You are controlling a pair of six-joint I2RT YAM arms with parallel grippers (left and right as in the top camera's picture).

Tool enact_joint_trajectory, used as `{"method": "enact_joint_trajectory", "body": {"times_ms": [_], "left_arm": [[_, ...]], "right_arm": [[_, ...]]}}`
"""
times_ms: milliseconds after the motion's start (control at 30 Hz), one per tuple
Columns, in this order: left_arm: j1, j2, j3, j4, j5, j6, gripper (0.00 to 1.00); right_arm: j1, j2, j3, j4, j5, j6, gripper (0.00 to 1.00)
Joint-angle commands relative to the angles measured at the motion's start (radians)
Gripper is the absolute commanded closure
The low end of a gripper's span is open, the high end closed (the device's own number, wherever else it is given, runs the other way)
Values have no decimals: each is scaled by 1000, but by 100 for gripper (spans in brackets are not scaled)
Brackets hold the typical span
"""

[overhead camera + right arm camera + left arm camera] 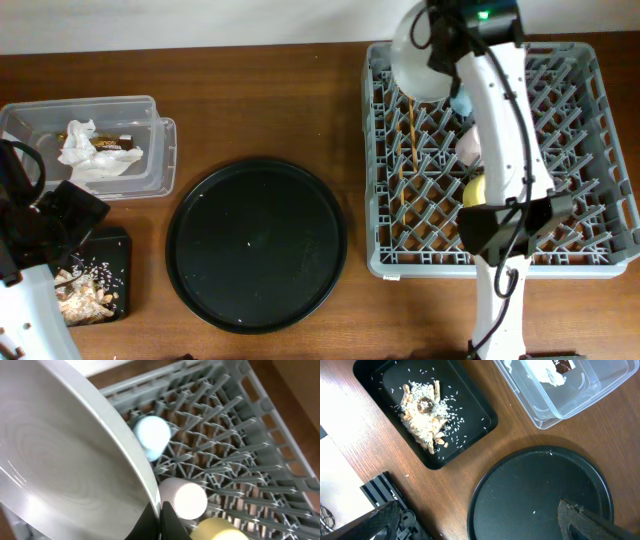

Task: Sort waste into correct bins and load items into the dishwasher rack
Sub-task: 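Stand the plate upright in the rack's back-left slots and release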

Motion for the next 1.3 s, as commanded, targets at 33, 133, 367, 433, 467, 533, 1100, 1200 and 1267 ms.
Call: {"method": "enact_joint_trajectory", "body": {"times_ms": [33, 133, 367, 433, 467, 533, 1100, 1200, 1267], "left_arm": [[6, -7, 9, -2, -7, -3, 1], [6, -7, 9, -2, -7, -3, 1], [6, -7, 9, -2, -7, -3, 1], [6, -7, 9, -2, -7, -3, 1], [6, -7, 9, -2, -7, -3, 1], [6, -7, 9, -2, -7, -3, 1], [6, -7, 9, -2, -7, -3, 1], [6, -7, 9, -2, -7, -3, 1], [6, -7, 9, -2, -7, -3, 1]], "right_arm": [[36, 47, -1, 2, 110, 39, 96], [51, 74, -1, -11, 109, 39, 96], [103, 99, -2, -11, 118, 40, 96], [102, 108, -2, -12, 152, 39, 96], [102, 108, -2, -11, 157, 39, 96], [102, 108, -2, -11, 167, 39, 96], [160, 154, 8, -42, 188, 37, 96], [206, 152, 48, -43, 146, -30, 73], [220, 143, 82, -57, 96, -63, 58]]}}
